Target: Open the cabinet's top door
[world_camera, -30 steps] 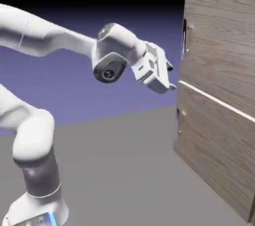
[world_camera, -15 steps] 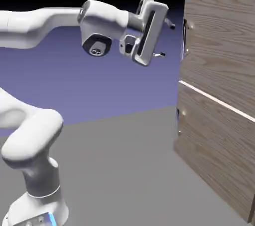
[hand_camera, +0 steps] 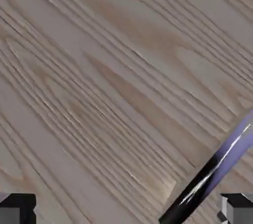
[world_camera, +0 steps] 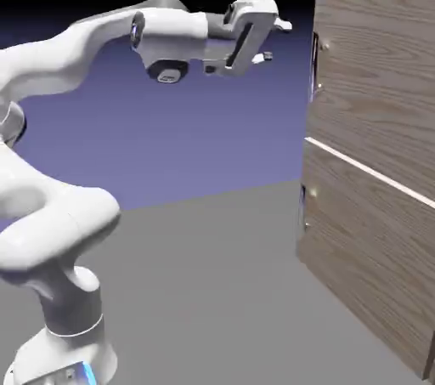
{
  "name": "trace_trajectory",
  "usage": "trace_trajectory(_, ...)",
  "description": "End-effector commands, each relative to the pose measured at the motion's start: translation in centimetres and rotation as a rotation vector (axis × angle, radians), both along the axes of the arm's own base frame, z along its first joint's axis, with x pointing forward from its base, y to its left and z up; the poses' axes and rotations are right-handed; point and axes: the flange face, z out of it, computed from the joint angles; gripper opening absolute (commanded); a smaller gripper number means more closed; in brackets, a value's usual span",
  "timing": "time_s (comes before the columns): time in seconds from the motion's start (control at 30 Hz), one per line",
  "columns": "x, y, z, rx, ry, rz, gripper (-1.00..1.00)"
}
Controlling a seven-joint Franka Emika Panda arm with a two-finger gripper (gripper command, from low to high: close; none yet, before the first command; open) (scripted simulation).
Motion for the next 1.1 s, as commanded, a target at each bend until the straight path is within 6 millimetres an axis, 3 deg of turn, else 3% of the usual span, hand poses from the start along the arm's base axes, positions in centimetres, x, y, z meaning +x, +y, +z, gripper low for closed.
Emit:
trace_trajectory(0.0,0.5,0.5,-0.4,0.051,-0.015,0.000,0.00)
trace_trajectory(0.17,3.6,2.5,-2.9,0.305,-0.075,0.009,0.00)
trace_trajectory(0.37,8.0,3.8,-7.4,0.609,-0.119,0.025,0.00)
trace_trajectory(0.4,8.0,3.8,-7.4,0.609,-0.119,0.025,0.00)
trace_trajectory(0.53,12.8,3.6,-7.4,0.609,-0.119,0.025,0.00)
trace_trajectory(0.57,13.0,3.6,-7.4,0.609,-0.119,0.025,0.00)
trace_trajectory(0.6,13.0,3.6,-7.4,0.609,-0.119,0.025,-1.00)
trace_trajectory(0.63,13.0,3.6,-7.4,0.609,-0.119,0.025,-1.00)
trace_trajectory(0.83,7.6,1.6,-7.4,0.616,-0.080,0.151,-1.00)
trace_trajectory(1.07,0.8,-2.2,-7.4,0.623,-0.025,0.321,-1.00)
